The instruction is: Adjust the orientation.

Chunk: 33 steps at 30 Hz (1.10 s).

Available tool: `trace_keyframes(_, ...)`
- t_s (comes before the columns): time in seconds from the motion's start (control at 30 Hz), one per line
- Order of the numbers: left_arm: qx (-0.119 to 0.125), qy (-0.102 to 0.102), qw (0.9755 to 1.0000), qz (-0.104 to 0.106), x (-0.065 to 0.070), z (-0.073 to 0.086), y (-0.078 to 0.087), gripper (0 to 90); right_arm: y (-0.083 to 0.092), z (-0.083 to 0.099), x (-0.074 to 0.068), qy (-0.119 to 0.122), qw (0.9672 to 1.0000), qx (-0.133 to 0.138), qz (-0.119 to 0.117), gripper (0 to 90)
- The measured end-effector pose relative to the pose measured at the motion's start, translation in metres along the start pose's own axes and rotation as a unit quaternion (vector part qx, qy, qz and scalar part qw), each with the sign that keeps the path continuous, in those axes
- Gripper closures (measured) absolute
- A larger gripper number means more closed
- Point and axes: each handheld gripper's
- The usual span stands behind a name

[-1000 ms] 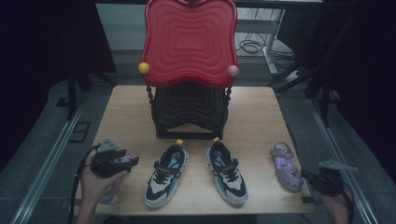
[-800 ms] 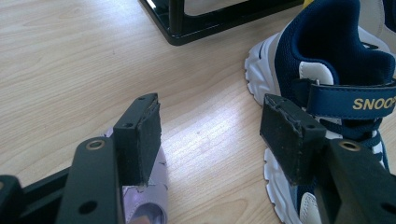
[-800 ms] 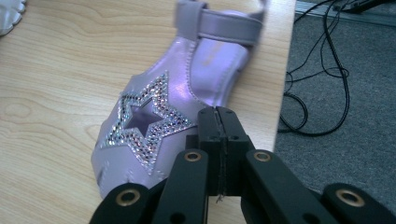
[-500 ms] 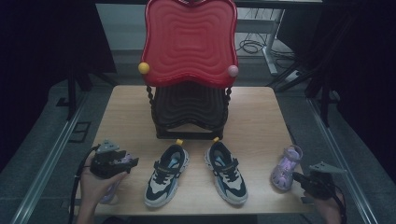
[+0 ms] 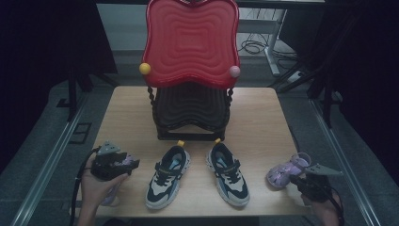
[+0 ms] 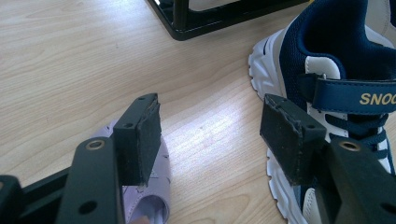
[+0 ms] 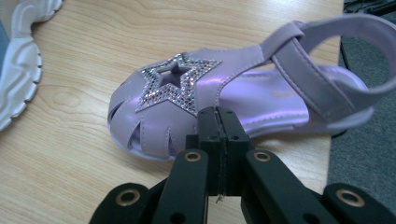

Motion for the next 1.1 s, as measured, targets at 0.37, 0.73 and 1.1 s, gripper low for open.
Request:
trace_keyframes(0.37, -0.003, 0.002, 1.0, 0.002, 0.0, 0.001, -0.001, 38.4, -0.014, -0.008, -0.023, 0.027, 0.9995, -0.004, -0.018, 89.4)
trace_keyframes(0.73, -0.002, 0.003, 1.0, 0.0, -0.001, 0.002, 0.0, 38.4, -0.023, -0.013, -0.04, 0.038, 0.9993, 0.001, -0.004, 89.4)
trace_keyframes(1.1, 0.001, 0.003, 1.0, -0.003, -0.002, 0.002, 0.003, 38.4, 0.025, -0.024, -0.007, 0.006, 0.9973, 0.073, -0.004, 89.4)
Point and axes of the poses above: each handheld gripper's, and its own axes: y roughly backward along the jaws, z roughly out of its underside, x roughly to its right, and after that the axes turned 9 degrees about -y, right-handed
